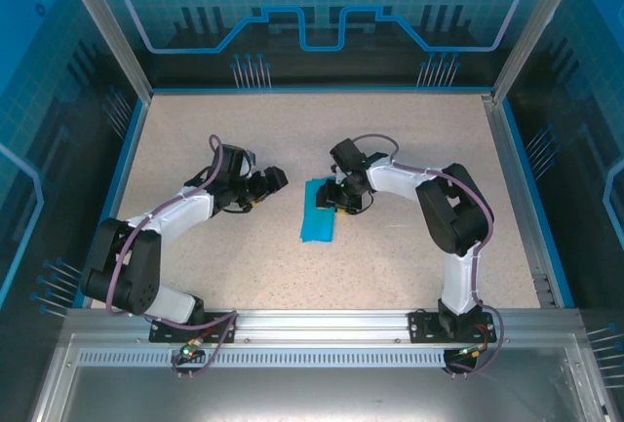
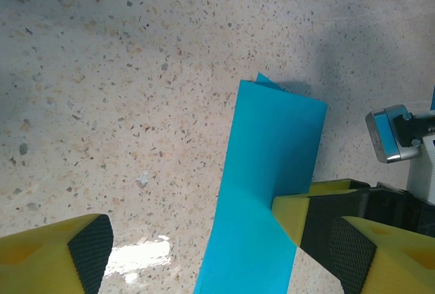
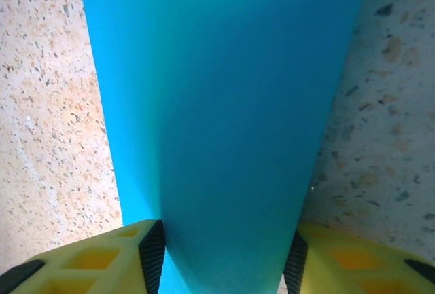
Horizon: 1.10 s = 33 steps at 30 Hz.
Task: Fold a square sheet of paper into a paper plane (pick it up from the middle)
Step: Fold the square sheet of paper in half at the center of the table.
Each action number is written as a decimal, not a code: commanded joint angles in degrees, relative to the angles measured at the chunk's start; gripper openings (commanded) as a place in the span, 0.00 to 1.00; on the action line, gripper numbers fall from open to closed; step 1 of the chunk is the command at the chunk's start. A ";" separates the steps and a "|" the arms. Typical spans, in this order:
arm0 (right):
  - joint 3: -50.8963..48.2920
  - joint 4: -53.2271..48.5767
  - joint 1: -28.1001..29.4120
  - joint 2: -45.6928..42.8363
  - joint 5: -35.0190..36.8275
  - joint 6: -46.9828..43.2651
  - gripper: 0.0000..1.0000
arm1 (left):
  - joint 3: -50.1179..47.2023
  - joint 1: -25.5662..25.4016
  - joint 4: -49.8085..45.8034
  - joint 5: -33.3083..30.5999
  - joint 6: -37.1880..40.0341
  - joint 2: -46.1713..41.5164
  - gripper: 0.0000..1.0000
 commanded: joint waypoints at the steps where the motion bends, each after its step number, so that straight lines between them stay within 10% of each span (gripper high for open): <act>1: 2.31 -5.55 0.97 -0.64 6.36 0.30 0.55 | -0.59 -0.26 1.58 -0.90 1.47 -1.36 0.87; 33: 4.23 -7.77 2.38 5.70 8.39 3.42 0.55 | 2.21 -2.57 3.60 5.32 -0.82 5.02 0.83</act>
